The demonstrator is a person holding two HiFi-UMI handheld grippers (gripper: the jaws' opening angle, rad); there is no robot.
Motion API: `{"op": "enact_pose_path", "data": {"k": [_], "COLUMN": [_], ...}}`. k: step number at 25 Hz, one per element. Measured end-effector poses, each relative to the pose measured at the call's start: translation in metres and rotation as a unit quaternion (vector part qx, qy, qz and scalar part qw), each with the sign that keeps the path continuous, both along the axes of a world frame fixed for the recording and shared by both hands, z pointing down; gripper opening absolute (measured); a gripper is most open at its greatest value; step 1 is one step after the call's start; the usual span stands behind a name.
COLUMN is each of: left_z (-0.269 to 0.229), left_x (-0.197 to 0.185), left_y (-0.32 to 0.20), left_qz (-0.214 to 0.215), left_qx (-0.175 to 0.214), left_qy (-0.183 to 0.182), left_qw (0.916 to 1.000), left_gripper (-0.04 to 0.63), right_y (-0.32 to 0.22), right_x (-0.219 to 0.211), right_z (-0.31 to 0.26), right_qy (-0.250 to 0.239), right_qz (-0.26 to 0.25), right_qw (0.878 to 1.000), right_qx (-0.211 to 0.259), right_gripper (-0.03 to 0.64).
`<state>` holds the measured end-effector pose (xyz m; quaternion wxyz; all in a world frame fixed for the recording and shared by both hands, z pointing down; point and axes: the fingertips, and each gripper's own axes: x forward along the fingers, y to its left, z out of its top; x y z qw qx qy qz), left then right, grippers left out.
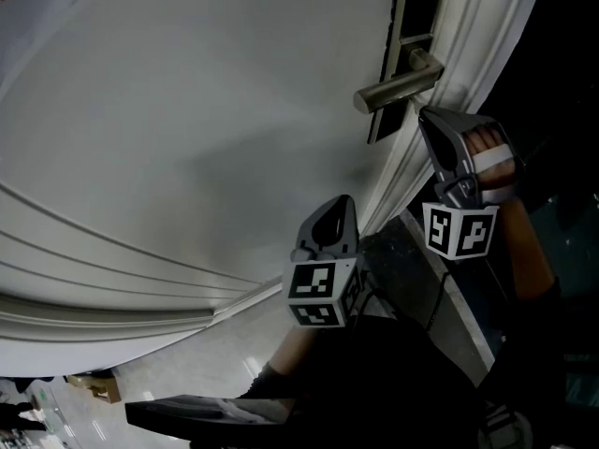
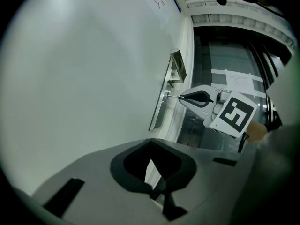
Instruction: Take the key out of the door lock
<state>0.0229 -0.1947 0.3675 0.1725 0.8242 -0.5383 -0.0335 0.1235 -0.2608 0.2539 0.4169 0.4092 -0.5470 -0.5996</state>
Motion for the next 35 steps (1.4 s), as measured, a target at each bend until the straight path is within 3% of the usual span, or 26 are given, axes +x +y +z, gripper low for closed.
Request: {"op": "enact_pose_path", "data": {"k": [35], "left_z": [0.0001], "left_x": [0.0053], "left_y": [0.0007], "left_qz": [0.001], "left_qx": [0.000], "left_qy": [0.005], "left_qw": [1.0000], "left_gripper": [0.000], "right_y": [-0.0006], "right_x": [0.0036], "right_z": [0.0031], "right_qy": [0.003], "right_qz": [0.001], "right_qw": [1.000], "right_qx": [-0.001], "right_gripper": [0.012]}}
